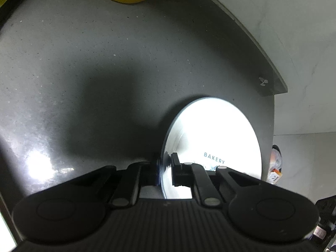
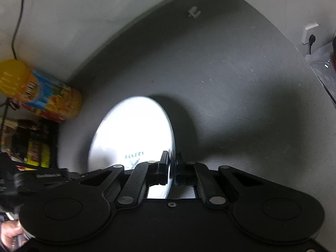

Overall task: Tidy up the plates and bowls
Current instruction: 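Lift the 'BAKERY' plate and carry it toward the plate stack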

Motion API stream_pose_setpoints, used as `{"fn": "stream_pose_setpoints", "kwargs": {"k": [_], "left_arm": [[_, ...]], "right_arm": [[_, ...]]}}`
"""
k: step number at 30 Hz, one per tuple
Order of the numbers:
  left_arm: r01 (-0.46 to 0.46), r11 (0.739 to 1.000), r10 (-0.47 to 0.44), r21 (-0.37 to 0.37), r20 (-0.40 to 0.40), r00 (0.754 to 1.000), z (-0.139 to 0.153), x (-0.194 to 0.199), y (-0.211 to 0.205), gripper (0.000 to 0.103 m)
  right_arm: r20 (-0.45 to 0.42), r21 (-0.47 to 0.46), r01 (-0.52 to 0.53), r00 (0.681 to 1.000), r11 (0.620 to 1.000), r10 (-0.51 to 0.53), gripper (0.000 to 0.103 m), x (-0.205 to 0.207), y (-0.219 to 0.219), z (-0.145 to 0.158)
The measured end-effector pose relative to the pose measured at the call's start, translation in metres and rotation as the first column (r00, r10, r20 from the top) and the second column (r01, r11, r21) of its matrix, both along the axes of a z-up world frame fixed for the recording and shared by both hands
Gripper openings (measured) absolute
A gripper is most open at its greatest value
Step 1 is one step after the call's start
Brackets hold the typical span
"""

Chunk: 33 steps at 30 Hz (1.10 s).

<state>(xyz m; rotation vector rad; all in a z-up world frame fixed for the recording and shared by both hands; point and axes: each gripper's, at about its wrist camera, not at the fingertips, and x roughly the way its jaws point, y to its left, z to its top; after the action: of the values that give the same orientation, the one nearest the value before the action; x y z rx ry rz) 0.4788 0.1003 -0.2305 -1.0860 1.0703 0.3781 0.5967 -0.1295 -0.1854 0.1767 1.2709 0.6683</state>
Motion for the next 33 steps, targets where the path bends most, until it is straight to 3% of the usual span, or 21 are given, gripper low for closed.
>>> {"fn": "stream_pose_setpoints", "kwargs": {"k": [7, 20, 33], "left_arm": [[0.009, 1.0, -0.008, -0.023, 0.045, 0.999, 0.012, -0.012, 0.007, 0.009], [0.05, 0.998, -0.053, 0.023, 0.114, 0.992, 0.058, -0.033, 0.017, 0.008], [0.033, 0.998, -0.042, 0.056, 0.154, 0.987, 0.095, -0.079, 0.039, 0.008]], "right_arm": [[0.048, 0.011, 0.0, 0.999, 1.0, 0.0, 0.005, -0.01, 0.001, 0.022], [0.11, 0.042, 0.028, 0.993, 0.999, -0.032, 0.006, -0.027, 0.005, 0.063], [0.147, 0.084, 0.015, 0.989, 0.996, -0.028, 0.006, -0.063, 0.024, 0.093]]}}
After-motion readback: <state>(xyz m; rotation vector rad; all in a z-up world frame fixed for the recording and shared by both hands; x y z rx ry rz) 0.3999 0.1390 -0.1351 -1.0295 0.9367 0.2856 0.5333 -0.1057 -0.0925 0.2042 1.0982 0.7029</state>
